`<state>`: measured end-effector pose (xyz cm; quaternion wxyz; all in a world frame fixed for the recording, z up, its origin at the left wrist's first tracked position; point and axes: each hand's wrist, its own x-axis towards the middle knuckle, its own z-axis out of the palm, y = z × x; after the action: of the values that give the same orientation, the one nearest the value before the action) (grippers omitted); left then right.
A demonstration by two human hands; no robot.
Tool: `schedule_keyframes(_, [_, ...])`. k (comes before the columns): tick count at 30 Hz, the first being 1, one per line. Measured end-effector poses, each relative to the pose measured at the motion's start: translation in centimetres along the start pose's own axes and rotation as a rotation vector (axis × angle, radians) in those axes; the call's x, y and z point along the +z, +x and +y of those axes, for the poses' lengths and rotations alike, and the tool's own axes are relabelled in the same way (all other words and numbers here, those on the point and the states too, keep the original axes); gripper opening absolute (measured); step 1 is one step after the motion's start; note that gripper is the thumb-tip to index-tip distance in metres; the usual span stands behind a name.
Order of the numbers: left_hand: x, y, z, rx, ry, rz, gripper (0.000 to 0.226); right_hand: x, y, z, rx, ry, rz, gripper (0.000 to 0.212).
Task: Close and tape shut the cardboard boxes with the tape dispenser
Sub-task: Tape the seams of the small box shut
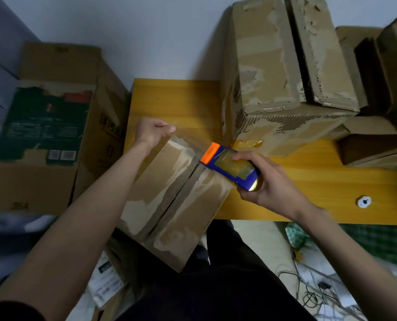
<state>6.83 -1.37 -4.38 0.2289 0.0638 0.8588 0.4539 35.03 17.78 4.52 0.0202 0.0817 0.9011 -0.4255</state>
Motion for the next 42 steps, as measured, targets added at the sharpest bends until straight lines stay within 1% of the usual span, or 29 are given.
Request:
schedule_keyframes(4, [-0.5,1.0,-1.4,-0.027,0.016,-0.034,0.027,1.1,2.2,0.6,0.004,-0.059,-0.033,0.076])
schedule_keyframes(7, [-0.2,1.1,-2.3,-0.005,0.012,-0.045,0.029,1.6,2.9,1.3,0.020,-0.081,-0.043,0.075])
schedule_keyframes(13, [0.5,2.2,-3.4,-0.020,-0.001,-0.045,0.028,1.8,3.6,1.8,0.052,-0.078,-0.051,0.073])
schedule_keyframes(19, [1.1,3.1,-4.3,-0.019,0.058,-0.050,0.028,2.1,4.2,2.1,0.065,-0.100,-0.065,0.072])
schedule_keyframes(22, [1.2,3.2,-4.2,-0.012,0.092,-0.053,0.025,2.1,4.2,2.4,0.069,-0.117,-0.064,0.071])
schedule_keyframes(23, [1.2,3.1,-4.0,-0.019,0.131,-0.054,0.029,2.1,4.2,2.5,0.071,-0.114,-0.061,0.070])
schedule_keyframes(26, [1.0,3.4,-3.7,-0.082,0.323,-0.037,0.070,2.0,4.2,2.8,0.088,-0.091,-0.047,0.070])
schedule_keyframes(27, [0.9,3.2,-3.5,-0.077,0.382,-0.015,0.076,2.0,4.3,2.9,0.092,-0.087,-0.041,0.070])
schedule_keyframes(28, [1.0,2.6,-3.2,-0.035,0.443,0.019,0.073,2.0,4.3,2.9,0.095,-0.087,-0.040,0.070])
schedule_keyframes(30, [1.8,0.4,-2.7,0.152,0.561,0.093,0.052,2.0,4.3,3.0,0.098,-0.093,-0.043,0.072])
schedule_keyframes(31, [2.5,-1.1,-2.6,0.267,0.583,0.099,0.044,2.0,4.2,2.9,0.099,-0.095,-0.042,0.074])
schedule_keyframes(32, [3.2,-2.5,-2.8,0.354,0.579,0.068,0.042,2.0,4.2,2.8,0.096,-0.094,-0.039,0.078])
schedule_keyframes(33, [3.9,-3.8,-3.2,0.401,0.575,0.005,0.046,2.0,4.0,2.7,0.090,-0.085,-0.031,0.083])
schedule_keyframes(35, [4.9,-5.2,-4.8,0.429,0.646,-0.126,0.058,2.0,3.4,2.6,0.101,-0.034,-0.012,0.097])
schedule_keyframes(37, [5.1,-5.6,-6.0,0.424,0.753,-0.178,0.068,2.2,2.5,2.8,0.152,0.046,0.026,0.106])
schedule_keyframes(38, [5.2,-5.5,-6.4,0.426,0.785,-0.181,0.072,2.5,2.0,3.2,0.187,0.094,0.064,0.105])
schedule_keyframes(39, [5.3,-5.5,-6.6,0.432,0.800,-0.177,0.074,2.9,1.5,3.6,0.219,0.133,0.114,0.099])
schedule_keyframes(42, [5.4,-5.3,-6.9,0.459,0.806,-0.176,0.074,4.1,0.4,4.7,0.258,0.159,0.262,0.072])
